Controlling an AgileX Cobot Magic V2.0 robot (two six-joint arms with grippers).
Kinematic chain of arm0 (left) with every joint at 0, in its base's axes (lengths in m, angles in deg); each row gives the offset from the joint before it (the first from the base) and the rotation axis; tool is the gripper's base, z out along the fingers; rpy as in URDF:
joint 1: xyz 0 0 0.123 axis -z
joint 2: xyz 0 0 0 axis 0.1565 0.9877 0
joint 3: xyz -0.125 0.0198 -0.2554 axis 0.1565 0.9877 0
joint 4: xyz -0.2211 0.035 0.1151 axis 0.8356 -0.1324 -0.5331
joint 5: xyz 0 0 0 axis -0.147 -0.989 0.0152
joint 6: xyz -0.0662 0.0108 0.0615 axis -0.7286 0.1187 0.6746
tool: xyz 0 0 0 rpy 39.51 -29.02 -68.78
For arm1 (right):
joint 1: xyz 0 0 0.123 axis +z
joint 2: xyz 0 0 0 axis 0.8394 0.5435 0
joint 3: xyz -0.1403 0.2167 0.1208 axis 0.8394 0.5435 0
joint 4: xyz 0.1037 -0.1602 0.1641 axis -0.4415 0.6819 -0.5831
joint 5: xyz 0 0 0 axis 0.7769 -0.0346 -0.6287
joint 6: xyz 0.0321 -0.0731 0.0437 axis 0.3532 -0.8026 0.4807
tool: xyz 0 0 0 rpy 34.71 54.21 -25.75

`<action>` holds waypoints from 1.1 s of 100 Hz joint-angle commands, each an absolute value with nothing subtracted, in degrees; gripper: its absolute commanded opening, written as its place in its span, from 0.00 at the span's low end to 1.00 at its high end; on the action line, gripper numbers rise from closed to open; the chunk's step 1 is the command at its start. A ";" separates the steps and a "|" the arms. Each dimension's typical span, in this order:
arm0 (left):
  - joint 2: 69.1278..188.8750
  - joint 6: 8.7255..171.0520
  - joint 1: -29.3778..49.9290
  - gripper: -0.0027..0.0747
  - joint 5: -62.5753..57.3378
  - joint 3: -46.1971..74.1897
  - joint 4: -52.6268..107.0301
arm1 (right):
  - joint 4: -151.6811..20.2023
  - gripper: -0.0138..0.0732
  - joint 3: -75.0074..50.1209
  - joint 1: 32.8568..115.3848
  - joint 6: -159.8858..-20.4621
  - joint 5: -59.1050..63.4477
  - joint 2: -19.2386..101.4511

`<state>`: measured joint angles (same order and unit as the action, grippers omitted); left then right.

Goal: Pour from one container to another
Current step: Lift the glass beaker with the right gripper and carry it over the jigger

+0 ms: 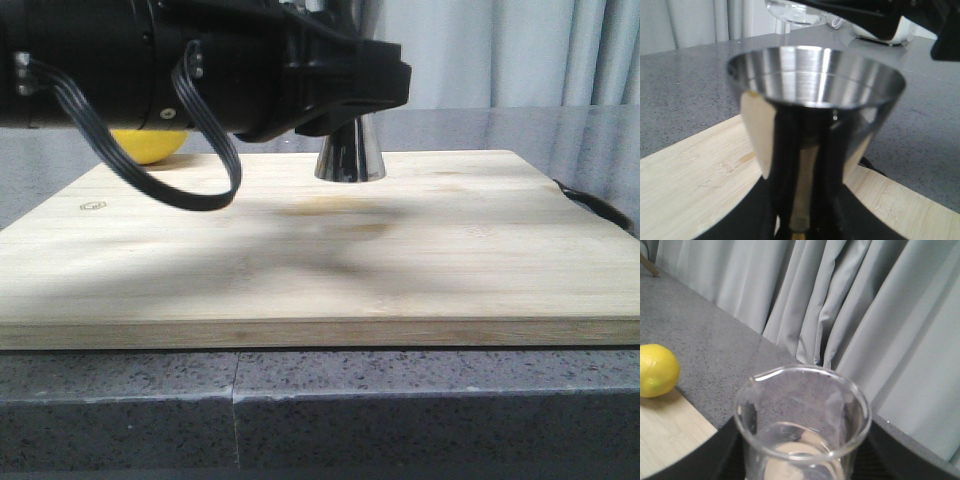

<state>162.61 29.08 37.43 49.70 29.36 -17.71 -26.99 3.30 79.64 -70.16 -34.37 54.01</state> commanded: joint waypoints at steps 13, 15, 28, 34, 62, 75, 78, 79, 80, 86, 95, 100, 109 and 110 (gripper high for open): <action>160.02 28.38 37.72 0.01 54.11 26.94 -17.19 | -21.36 0.43 -1.27 79.70 -70.78 -38.26 52.14; 160.02 28.25 37.72 0.01 54.11 26.94 -17.19 | -20.63 0.43 -1.39 79.70 -70.78 -38.26 52.14; 160.02 27.95 37.72 0.01 54.11 26.94 -17.42 | -17.07 0.43 -2.24 79.70 -70.78 -38.36 52.14; 160.02 27.34 37.72 0.01 54.11 26.94 -17.42 | -15.69 0.43 -2.24 79.70 -70.78 -38.59 52.14; 160.02 27.34 37.61 0.01 54.11 26.94 -17.42 | -10.13 0.43 -2.24 79.70 -70.78 -38.59 52.14; 160.02 27.34 37.61 0.01 54.11 26.94 -17.42 | -8.34 0.43 -2.24 79.70 -70.78 -39.24 52.14; 160.02 27.34 37.61 0.01 54.11 26.94 -17.42 | -7.75 0.43 -2.24 79.70 -70.78 -39.68 52.14; 160.02 27.34 37.61 0.01 54.11 26.94 -17.42 | -7.62 0.43 -2.24 79.70 -70.78 -39.70 52.14; 160.02 27.34 37.61 0.01 54.11 26.94 -17.42 | -7.43 0.43 -2.24 79.70 -70.78 -39.98 52.14; 160.02 27.34 37.61 0.01 54.11 26.94 -17.42 | -6.54 0.43 -2.24 79.70 -70.78 -40.94 52.14; 160.02 27.34 37.61 0.01 54.03 26.94 -17.42 | -5.47 0.43 -2.24 79.70 -70.78 -41.70 52.14; 160.02 27.34 37.61 0.01 54.03 26.94 -17.42 | -5.27 0.43 -2.24 79.70 -70.78 -41.70 52.14; 160.02 27.34 37.61 0.01 54.03 26.94 -17.42 | -4.03 0.43 -2.24 79.70 -70.78 -42.08 52.14; 160.02 27.34 37.61 0.01 54.03 26.94 -17.42 | -3.92 0.43 -2.24 79.70 -70.78 -42.12 52.14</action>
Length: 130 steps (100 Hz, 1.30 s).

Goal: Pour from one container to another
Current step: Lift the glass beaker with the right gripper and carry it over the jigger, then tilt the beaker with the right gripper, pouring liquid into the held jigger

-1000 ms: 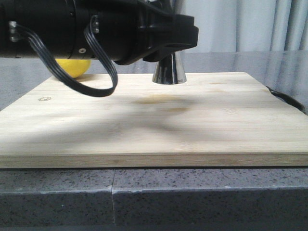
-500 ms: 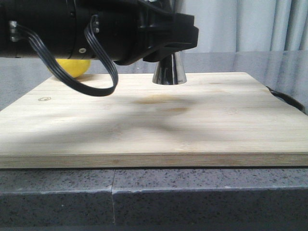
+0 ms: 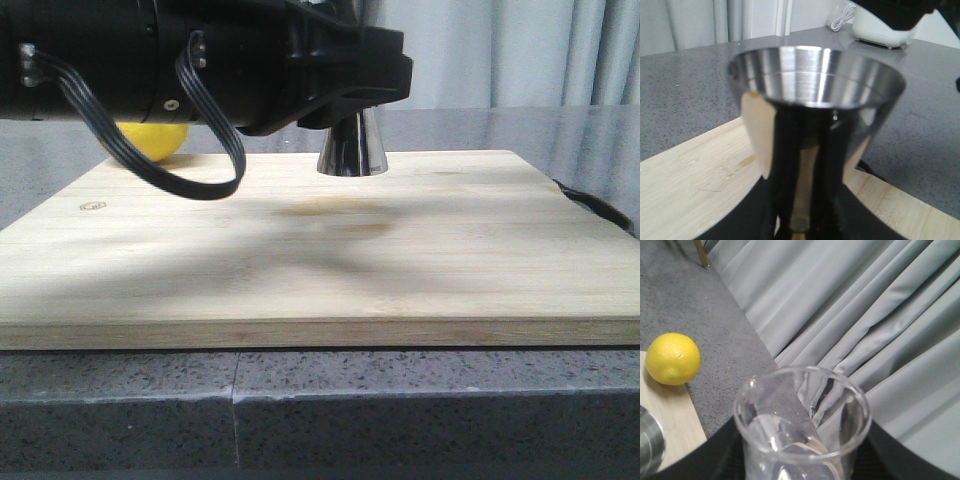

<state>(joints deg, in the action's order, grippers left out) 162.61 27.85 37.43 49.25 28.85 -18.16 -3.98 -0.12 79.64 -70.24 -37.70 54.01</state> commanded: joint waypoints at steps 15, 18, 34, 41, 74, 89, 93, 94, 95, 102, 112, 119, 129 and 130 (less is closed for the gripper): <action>160.02 27.34 37.61 0.01 54.03 26.94 -17.42 | -2.82 0.43 -2.24 79.70 -70.78 -43.70 52.14; 160.02 27.34 37.61 0.01 54.03 26.94 -17.42 | -2.87 0.43 -2.24 79.70 -70.78 -43.70 52.14; 160.02 27.34 37.61 0.01 54.03 26.94 -17.42 | 0.25 0.43 -2.24 79.70 -70.78 -43.70 52.14; 160.02 27.34 37.61 0.01 54.03 26.94 -17.56 | 1.67 0.43 -2.24 79.70 -70.78 -43.70 52.14; 160.02 26.95 37.61 0.01 54.03 26.94 -19.08 | 2.91 0.43 -2.24 79.70 -70.88 -43.70 52.14; 160.02 26.95 37.61 0.01 54.03 26.94 -19.22 | 4.13 0.43 -2.24 79.70 -70.88 -43.70 52.14; 160.02 26.95 37.61 0.01 54.03 26.94 -19.31 | 4.59 0.43 -2.24 79.70 -70.88 -43.70 52.14; 160.02 26.95 37.61 0.01 54.03 26.94 -19.31 | 4.73 0.43 -2.24 79.70 -70.88 -43.70 52.14; 160.02 26.95 37.61 0.01 54.03 26.94 -19.31 | 4.87 0.43 -2.24 79.70 -70.88 -43.70 52.14; 160.02 26.85 37.61 0.01 54.03 26.94 -19.45 | 5.39 0.43 -2.24 79.70 -70.88 -43.70 52.14; 160.02 26.85 37.61 0.01 54.03 26.94 -19.45 | 5.99 0.43 -2.24 79.70 -70.88 -43.70 52.14; 160.02 26.85 37.61 0.01 54.03 26.94 -19.45 | 6.41 0.43 -2.32 79.70 -71.40 -43.16 52.14; 160.02 26.85 37.61 0.01 54.03 26.94 -19.45 | 6.52 0.43 -2.32 79.70 -73.21 -42.73 52.14; 160.02 26.85 37.61 0.01 54.03 26.94 -19.45 | 6.52 0.43 -2.32 79.70 -73.40 -42.73 52.14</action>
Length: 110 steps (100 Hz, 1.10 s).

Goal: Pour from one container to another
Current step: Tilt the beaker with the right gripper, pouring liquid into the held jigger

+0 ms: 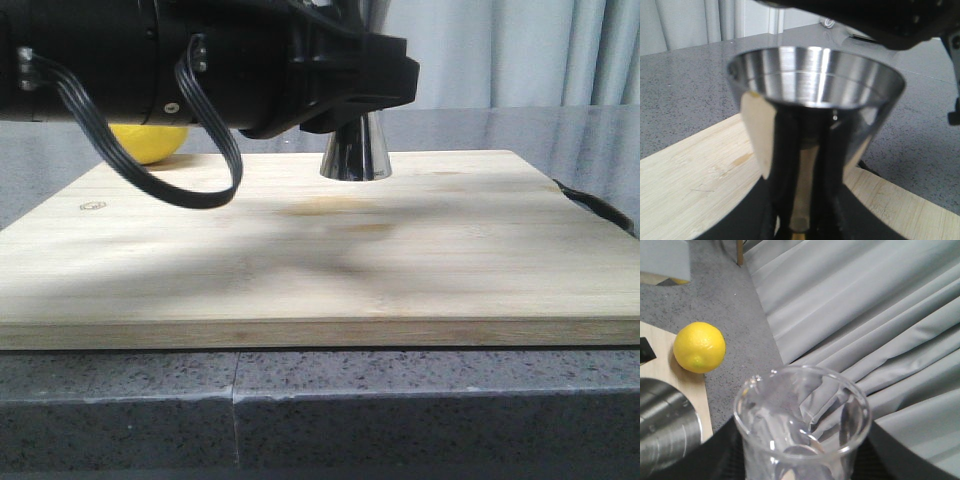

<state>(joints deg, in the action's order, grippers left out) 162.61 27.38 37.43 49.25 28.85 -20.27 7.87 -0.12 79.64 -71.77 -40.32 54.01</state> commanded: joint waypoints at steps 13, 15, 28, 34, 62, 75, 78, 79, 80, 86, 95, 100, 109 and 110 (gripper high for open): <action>160.02 26.85 37.61 0.01 54.03 26.94 -19.45 | 6.52 0.43 -2.32 79.70 -75.00 -42.73 52.14; 160.02 26.85 37.61 0.01 54.03 26.94 -19.45 | 6.52 0.43 -2.32 79.70 -75.13 -42.73 52.14; 160.02 26.85 37.61 0.01 54.03 26.94 -19.45 | 6.52 0.43 -2.32 79.70 -77.39 -42.23 52.14; 160.02 26.85 37.61 0.01 54.03 26.94 -19.45 | 6.52 0.43 -2.32 79.70 -77.88 -42.01 52.14; 160.02 26.85 37.61 0.01 54.03 26.94 -19.45 | 6.52 0.43 -2.32 79.70 -80.72 -41.94 52.14; 160.02 26.85 37.61 0.01 54.03 26.94 -19.45 | 6.52 0.43 -2.32 79.70 -81.75 -41.94 52.14; 160.02 26.85 37.61 0.01 54.03 26.94 -19.45 | 6.52 0.43 -2.32 79.70 -82.34 -41.94 52.14; 160.02 26.85 37.61 0.01 54.03 26.94 -19.45 | 6.52 0.43 -2.32 79.70 -82.46 -41.94 52.14; 160.02 26.85 37.61 0.01 54.03 26.94 -19.45 | 6.52 0.43 -2.32 79.70 -82.59 -41.94 52.14; 160.02 26.85 37.61 0.01 54.03 26.94 -19.45 | 6.52 0.43 -2.32 79.70 -83.34 -41.94 52.14; 160.02 26.85 37.61 0.01 54.03 26.94 -19.45 | 6.52 0.43 -2.32 79.70 -84.20 -41.94 52.14; 160.02 26.85 37.61 0.01 54.03 26.94 -19.45 | 6.52 0.43 -2.32 79.70 -84.53 -41.94 52.14; 160.02 26.85 37.61 0.01 54.03 26.94 -19.45 | 6.52 0.43 -2.32 79.70 -84.63 -42.04 52.14; 160.02 26.85 37.61 0.01 54.03 26.94 -19.45 | 6.52 0.43 -2.32 79.70 -84.63 -42.04 52.14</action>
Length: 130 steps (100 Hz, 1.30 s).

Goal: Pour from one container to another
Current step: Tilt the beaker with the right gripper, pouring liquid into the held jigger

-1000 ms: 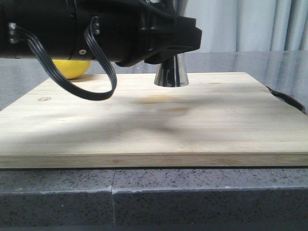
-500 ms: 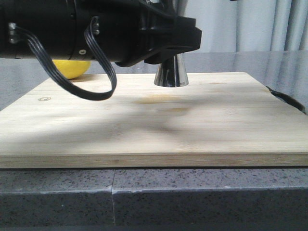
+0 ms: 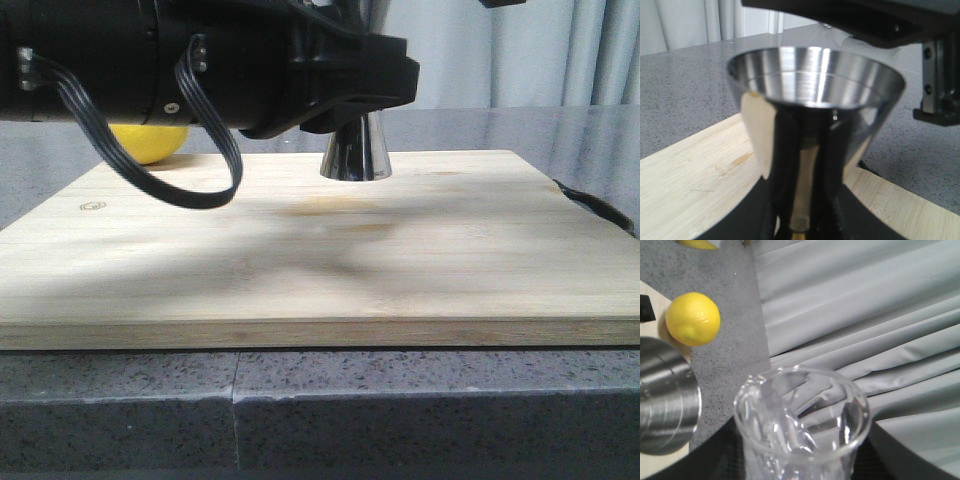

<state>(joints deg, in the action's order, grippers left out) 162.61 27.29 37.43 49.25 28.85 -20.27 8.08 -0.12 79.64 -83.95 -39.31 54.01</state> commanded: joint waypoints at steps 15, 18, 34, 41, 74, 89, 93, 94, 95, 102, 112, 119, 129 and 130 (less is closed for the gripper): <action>160.02 26.85 37.61 0.01 54.03 26.94 -19.45 | 6.75 0.43 -2.32 79.70 -85.74 -42.78 52.14; 160.02 26.85 37.61 0.01 54.03 26.94 -19.45 | 6.74 0.43 -2.32 79.70 -85.89 -42.95 52.14; 160.02 26.85 37.61 0.01 54.03 26.94 -19.45 | 7.18 0.43 -2.32 79.70 -85.95 -43.18 52.14; 160.02 26.85 37.61 0.01 54.03 26.94 -19.45 | 7.42 0.43 -2.32 79.70 -86.15 -43.18 52.14; 160.02 26.85 37.61 0.01 54.03 26.94 -19.45 | 8.07 0.43 -2.32 79.70 -87.48 -43.23 52.14; 160.02 26.85 37.61 0.01 54.03 26.94 -19.45 | 9.61 0.43 -2.32 79.70 -87.93 -43.23 52.14; 160.02 26.85 37.61 0.01 54.03 26.94 -19.45 | 9.61 0.43 -2.32 79.70 -88.60 -43.23 52.14; 160.02 26.85 37.61 0.01 54.03 26.94 -19.45 | 9.61 0.43 -2.32 79.70 -88.90 -43.23 52.14; 160.02 26.85 37.61 0.01 54.03 26.94 -19.45 | 9.61 0.43 -2.32 79.70 -89.20 -43.23 52.14; 160.02 26.85 37.61 0.01 54.03 26.94 -19.45 | 9.61 0.43 -2.32 79.70 -90.77 -43.23 52.14; 160.02 26.85 37.61 0.01 54.03 26.94 -19.45 | 9.61 0.43 -2.32 79.70 -91.28 -43.23 52.14; 160.02 26.85 37.61 0.01 54.03 26.94 -19.45 | 9.61 0.43 -2.32 79.70 -91.41 -43.23 52.14; 160.02 26.85 37.61 0.01 54.03 26.94 -19.45 | 9.61 0.43 -2.32 79.70 -93.00 -43.23 52.14; 160.02 26.85 37.61 0.01 54.03 26.94 -19.45 | 9.61 0.43 -2.32 79.70 -93.05 -43.23 52.14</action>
